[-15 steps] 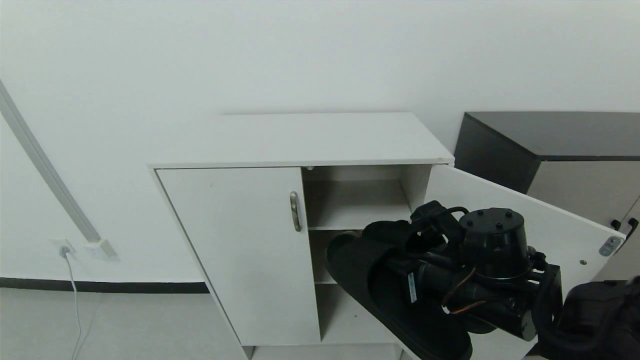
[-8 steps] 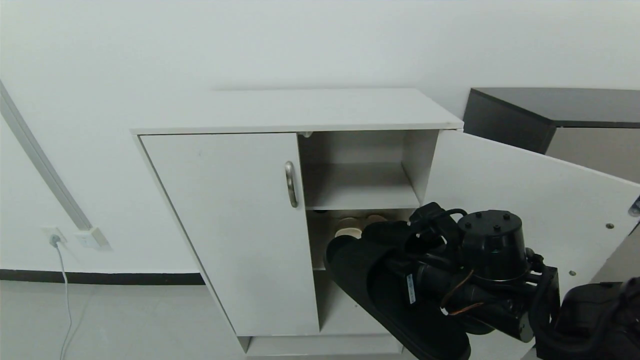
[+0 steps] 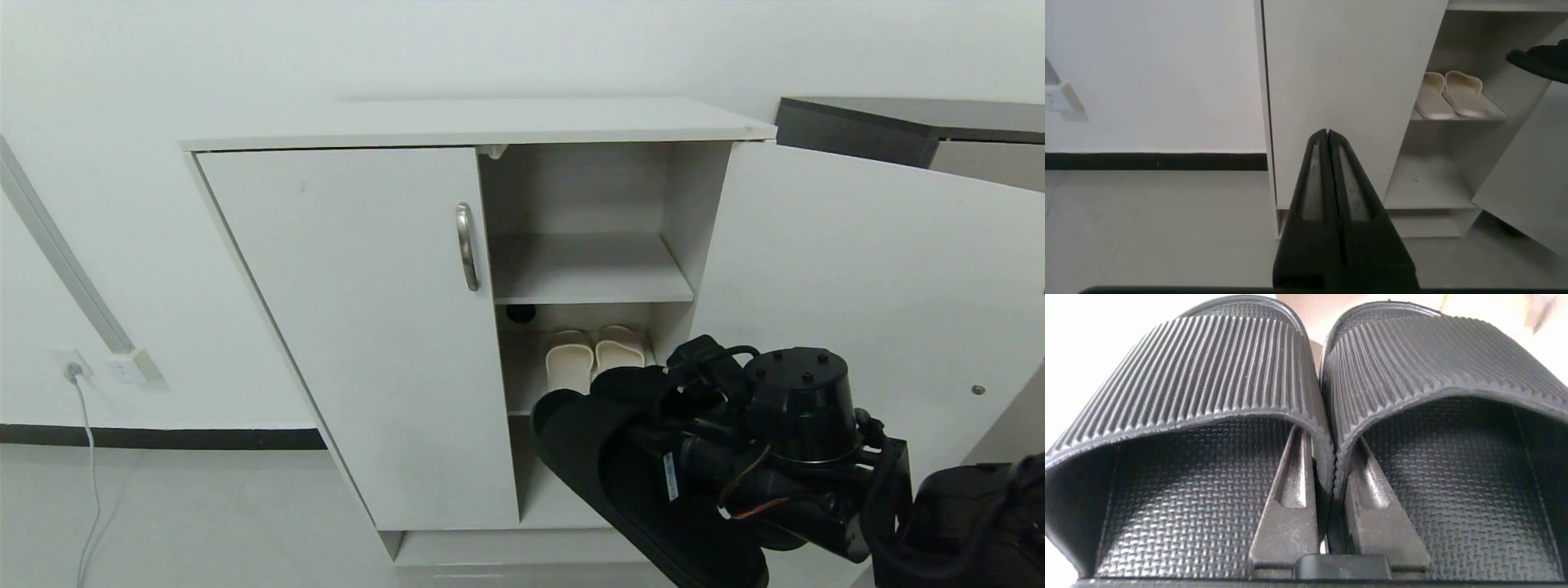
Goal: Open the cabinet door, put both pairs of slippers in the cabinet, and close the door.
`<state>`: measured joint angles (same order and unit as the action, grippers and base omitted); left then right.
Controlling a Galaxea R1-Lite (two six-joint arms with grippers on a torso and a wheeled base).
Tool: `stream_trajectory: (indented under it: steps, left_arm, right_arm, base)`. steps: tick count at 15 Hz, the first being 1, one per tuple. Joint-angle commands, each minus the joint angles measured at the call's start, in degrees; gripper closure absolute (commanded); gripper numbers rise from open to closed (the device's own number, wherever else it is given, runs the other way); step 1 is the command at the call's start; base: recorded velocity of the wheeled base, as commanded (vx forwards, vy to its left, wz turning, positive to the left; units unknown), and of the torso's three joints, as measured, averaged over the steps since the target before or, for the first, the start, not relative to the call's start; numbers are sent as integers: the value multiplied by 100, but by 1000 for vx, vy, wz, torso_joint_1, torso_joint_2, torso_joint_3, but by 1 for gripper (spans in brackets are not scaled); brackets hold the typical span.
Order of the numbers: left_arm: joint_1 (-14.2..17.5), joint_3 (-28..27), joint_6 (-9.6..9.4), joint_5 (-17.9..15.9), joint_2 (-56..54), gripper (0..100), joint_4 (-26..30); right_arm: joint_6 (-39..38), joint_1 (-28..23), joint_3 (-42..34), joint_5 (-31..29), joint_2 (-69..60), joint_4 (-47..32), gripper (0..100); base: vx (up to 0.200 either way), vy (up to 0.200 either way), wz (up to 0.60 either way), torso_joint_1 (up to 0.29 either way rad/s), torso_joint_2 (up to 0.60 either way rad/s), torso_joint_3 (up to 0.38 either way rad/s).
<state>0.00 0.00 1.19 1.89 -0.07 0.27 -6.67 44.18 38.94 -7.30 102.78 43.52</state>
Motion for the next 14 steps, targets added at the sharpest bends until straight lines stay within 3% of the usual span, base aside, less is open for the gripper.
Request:
stream_trajectory:
  steps: [1, 9, 11, 12, 14]
  left_arm:
    - [0, 0, 4, 4, 7, 100, 0]
    - [0, 0, 4, 4, 7, 100, -9]
    - [0, -9, 4, 4, 7, 100, -9]
    - [0, -9, 4, 4, 7, 100, -9]
    - [0, -9, -5, -4, 7, 100, 0]
  right_arm:
    - [-1, 12, 0, -8, 5, 7, 100]
    - [333, 117, -114, -34, 199, 403, 100]
    - [298, 275, 9, -518, 533, 913, 100]
    - [271, 495, 369, -1441, 902, 921, 100]
    - [201, 741, 1107, -2618, 1306, 772, 100]
  base:
    - [0, 0, 0, 0, 0, 0]
    - [0, 0, 0, -1, 30, 30]
    - [0, 0, 0, -2, 110, 56]
    - [0, 0, 0, 2, 51, 27]
    - [0, 0, 0, 0, 0, 0]
